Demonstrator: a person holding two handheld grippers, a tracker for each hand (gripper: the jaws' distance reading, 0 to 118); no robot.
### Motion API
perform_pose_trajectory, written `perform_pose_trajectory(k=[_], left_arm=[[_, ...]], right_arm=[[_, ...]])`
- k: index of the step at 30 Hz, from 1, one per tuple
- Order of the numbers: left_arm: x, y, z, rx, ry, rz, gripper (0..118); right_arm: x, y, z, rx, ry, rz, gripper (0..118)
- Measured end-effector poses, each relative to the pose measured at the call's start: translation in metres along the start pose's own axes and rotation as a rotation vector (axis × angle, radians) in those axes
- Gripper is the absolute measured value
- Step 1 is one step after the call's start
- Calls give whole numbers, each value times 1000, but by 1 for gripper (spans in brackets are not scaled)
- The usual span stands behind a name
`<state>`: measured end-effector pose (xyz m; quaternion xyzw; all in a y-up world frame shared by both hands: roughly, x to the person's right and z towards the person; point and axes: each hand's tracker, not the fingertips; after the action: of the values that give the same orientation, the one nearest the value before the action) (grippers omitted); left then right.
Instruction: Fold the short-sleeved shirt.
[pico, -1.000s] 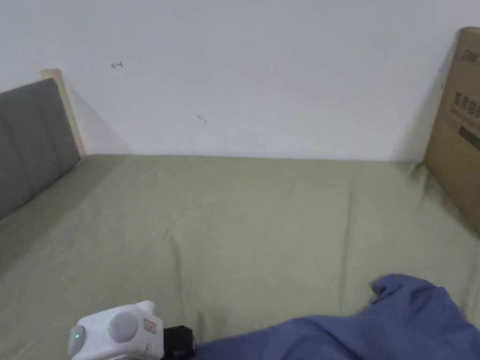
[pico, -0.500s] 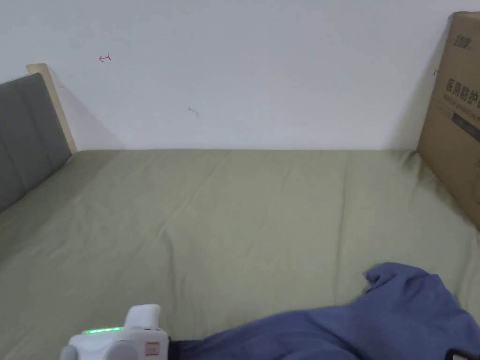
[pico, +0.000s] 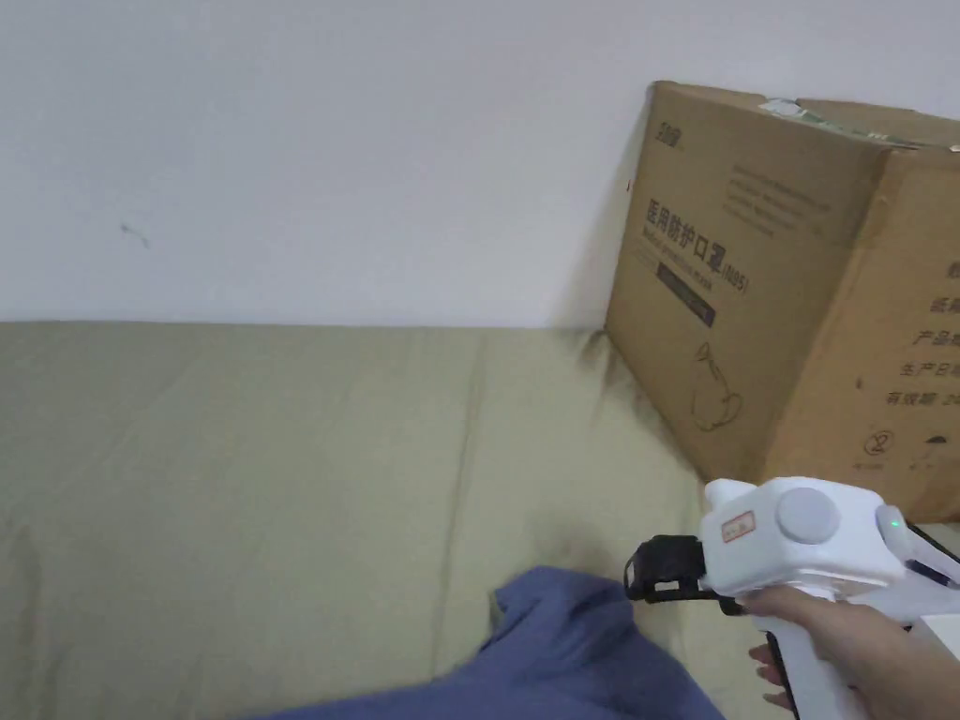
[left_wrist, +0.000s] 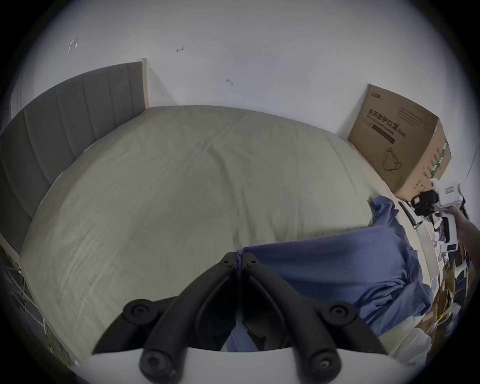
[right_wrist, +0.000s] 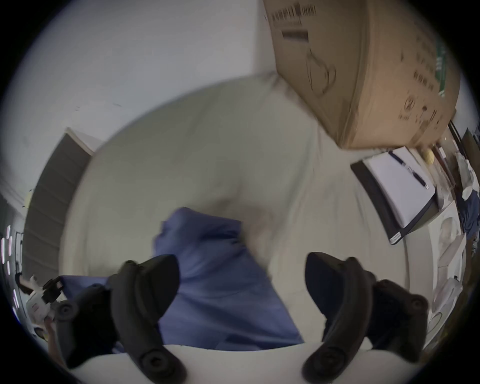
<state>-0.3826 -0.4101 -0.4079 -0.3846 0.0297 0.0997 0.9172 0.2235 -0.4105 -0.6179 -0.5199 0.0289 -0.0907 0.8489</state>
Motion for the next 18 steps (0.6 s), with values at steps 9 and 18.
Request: perform_pose_trajectory(k=[9,18], left_arm=[[-10,-12,-24,-82,17,91,1],[-9,-8,-16,-112,30,50,1]], right_arm=[[-30,0,-81,-179,-140,201,86],[-56,-12,-28,-114,-58,292,1]])
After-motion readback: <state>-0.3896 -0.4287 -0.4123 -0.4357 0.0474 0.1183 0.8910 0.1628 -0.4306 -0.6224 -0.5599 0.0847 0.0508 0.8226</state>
